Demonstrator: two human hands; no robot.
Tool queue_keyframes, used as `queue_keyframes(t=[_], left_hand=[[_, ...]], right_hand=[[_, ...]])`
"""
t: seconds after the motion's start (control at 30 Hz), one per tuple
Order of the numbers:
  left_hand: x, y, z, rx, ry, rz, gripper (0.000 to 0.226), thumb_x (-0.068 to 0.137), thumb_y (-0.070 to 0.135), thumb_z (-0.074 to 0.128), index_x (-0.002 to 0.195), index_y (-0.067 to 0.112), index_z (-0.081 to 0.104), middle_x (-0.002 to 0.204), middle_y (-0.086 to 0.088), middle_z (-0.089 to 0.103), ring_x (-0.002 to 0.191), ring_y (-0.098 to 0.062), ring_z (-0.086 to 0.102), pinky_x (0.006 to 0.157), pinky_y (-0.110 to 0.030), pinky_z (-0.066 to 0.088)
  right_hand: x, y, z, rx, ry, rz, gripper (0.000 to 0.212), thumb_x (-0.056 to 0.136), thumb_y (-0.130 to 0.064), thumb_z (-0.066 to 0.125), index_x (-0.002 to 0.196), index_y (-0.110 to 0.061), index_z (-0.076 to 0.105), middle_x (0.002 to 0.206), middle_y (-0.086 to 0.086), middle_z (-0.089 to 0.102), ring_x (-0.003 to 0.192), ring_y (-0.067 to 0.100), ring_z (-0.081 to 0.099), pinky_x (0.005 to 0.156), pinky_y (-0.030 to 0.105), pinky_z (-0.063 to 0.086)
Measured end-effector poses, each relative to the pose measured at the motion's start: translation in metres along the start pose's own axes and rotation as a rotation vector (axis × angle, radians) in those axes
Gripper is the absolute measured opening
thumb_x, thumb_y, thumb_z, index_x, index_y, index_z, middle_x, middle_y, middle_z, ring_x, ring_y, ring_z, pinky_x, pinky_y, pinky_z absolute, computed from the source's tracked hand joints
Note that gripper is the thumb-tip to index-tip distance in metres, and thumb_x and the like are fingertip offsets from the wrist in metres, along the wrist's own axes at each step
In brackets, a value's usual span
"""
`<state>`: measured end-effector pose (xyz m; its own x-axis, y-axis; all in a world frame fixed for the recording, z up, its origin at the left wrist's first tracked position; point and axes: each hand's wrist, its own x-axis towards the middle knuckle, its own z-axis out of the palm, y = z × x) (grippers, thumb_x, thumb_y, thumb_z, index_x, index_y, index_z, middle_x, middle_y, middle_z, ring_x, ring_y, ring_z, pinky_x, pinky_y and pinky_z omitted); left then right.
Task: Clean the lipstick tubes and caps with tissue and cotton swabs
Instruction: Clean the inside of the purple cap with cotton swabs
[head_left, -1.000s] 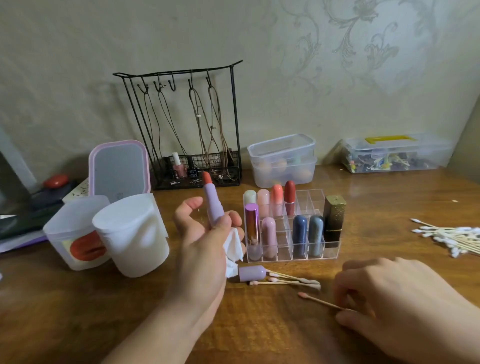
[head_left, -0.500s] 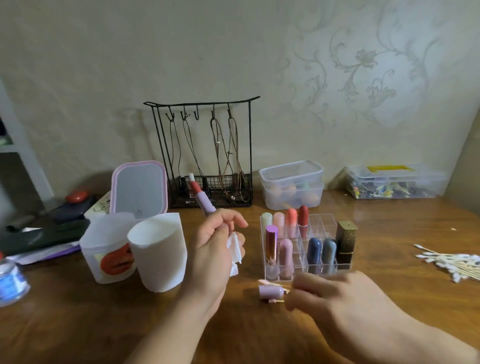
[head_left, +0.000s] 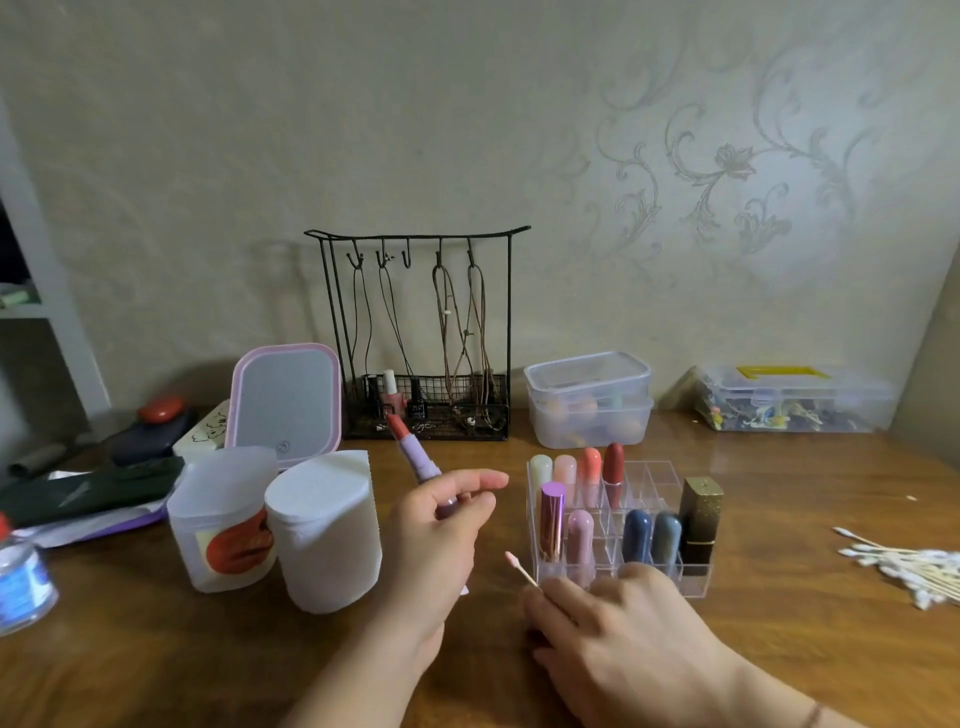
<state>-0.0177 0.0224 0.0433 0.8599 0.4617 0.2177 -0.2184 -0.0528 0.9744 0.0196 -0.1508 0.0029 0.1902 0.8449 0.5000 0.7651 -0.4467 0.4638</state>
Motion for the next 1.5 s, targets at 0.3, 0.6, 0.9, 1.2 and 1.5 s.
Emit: queue_keyframes(t=[0.3,0.6,0.9,1.2,1.5], left_hand=[[-0.003,0.0,0.001,-0.005,-0.054,-0.041,0.025,0.092,0.008,0.06,0.084,0.023,0.078,0.063,-0.009,0.042,0.056,-0.019,0.036,0.045,-0.027,0.028],[-0.035,0.021,0.03,-0.33,-0.541,-0.156,0.016,0.087,0.024,0.064,0.08,0.02,0.078,0.079,-0.019,0.065,0.065,-0.021,0.063,0.055,-0.028,0.049],[-0.045,0.007,0.032,-0.492,-0.558,-0.327,0.066,0.042,0.05,0.092,0.096,0.015,0.076,0.067,-0.002,0.061,0.048,-0.01,0.056,0.034,-0.014,0.031],[-0.036,0.011,0.033,-0.394,-0.302,-0.3,0.032,0.077,0.036,0.064,0.087,0.008,0.076,0.071,0.004,0.067,0.046,-0.009,0.044,0.039,-0.018,0.023],[-0.025,-0.002,0.019,0.166,-0.323,0.162,0.055,0.088,0.06,0.036,0.086,0.009,0.054,0.054,-0.01,0.046,0.047,-0.012,0.041,0.048,-0.021,0.036]], right_hand=[[-0.006,0.012,-0.016,0.412,0.161,0.236,0.023,0.082,-0.043,0.062,0.102,-0.039,0.074,0.094,-0.023,0.07,0.066,-0.007,0.062,0.053,0.016,0.052],[0.006,0.011,-0.051,1.714,0.578,0.688,0.059,0.044,-0.046,0.095,0.097,-0.027,0.08,0.083,0.016,0.076,0.06,0.017,0.065,0.061,0.027,0.055],[-0.003,0.004,-0.045,1.416,0.541,0.768,0.03,0.067,-0.024,0.091,0.093,-0.034,0.08,0.051,-0.014,0.058,0.05,0.002,0.04,0.055,0.016,0.04],[-0.03,0.039,-0.057,1.189,0.218,0.6,0.012,0.098,-0.021,0.055,0.101,-0.026,0.065,0.063,-0.001,0.063,0.042,0.014,0.045,0.044,0.022,0.038],[-0.03,0.042,-0.055,0.944,0.251,0.671,0.009,0.089,-0.036,0.052,0.089,-0.031,0.06,0.057,-0.007,0.054,0.048,0.003,0.041,0.045,0.014,0.033]])
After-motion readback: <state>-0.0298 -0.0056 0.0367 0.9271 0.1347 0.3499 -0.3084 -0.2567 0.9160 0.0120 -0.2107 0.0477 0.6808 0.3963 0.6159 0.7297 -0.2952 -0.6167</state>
